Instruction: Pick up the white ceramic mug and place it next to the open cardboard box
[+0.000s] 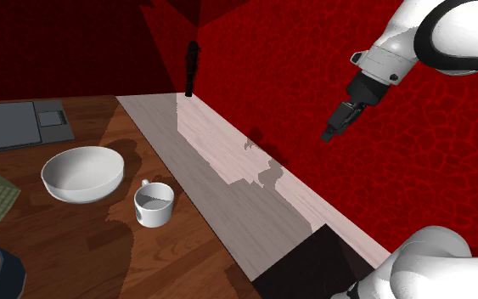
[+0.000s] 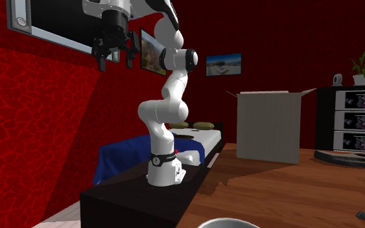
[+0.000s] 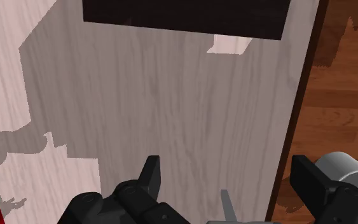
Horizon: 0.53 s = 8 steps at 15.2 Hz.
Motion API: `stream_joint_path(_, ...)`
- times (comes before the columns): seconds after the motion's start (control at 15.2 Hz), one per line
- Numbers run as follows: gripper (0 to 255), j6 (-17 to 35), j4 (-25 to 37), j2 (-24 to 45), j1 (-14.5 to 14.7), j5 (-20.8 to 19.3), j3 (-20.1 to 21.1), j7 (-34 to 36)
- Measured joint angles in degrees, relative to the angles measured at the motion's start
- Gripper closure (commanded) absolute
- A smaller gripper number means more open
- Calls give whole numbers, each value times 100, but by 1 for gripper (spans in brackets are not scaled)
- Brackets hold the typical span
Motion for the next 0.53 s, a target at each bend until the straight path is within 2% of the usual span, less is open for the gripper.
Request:
stream_joint_path(0.13, 0, 83, -36, 45, 12, 26, 44, 37)
stream_joint_path(0.53, 0, 894, -280, 542, 157, 303, 564, 487)
